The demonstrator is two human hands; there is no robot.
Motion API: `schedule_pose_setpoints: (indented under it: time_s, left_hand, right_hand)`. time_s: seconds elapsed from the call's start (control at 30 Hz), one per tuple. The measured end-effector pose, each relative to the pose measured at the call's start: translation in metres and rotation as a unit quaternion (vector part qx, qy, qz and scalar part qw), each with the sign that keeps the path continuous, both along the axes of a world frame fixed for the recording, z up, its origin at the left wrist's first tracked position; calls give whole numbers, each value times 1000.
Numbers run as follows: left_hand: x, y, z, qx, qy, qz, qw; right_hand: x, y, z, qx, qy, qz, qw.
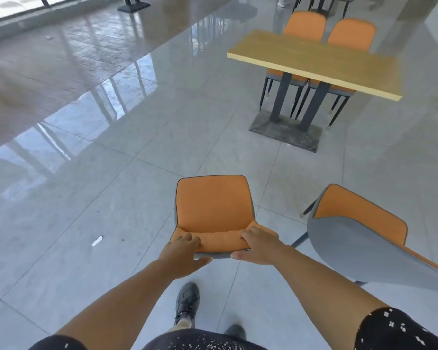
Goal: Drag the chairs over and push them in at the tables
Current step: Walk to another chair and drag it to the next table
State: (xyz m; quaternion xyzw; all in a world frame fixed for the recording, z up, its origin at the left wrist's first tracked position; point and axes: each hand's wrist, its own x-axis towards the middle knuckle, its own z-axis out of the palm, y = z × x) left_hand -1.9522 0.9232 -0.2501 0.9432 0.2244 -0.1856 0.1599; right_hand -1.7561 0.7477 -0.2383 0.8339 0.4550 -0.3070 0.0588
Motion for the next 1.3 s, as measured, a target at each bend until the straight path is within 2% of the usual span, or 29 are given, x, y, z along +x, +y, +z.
schedule_pose_setpoints:
  time_s: [0.27, 0.43, 0.63, 1.1, 1.3]
  left_hand:
    - [0, 4, -18, -14, 35, 25, 999]
    - [5, 14, -23, -44, 61, 46, 996]
    - [7, 29, -30, -85, 75, 26, 993]
    - [29, 55, -36, -114, 111, -49, 986]
    - [41, 74, -30, -116, 100, -55, 987]
  right_hand:
    - [1, 4, -12, -10, -24, -7, 1000]
    - [5, 5, -19, -2, -4, -81, 997]
    - [8, -6, -22, -8, 2, -41, 999]
    - [6, -12, -32, 51, -16, -88, 995]
    - [6, 4, -33, 66, -19, -143, 987]
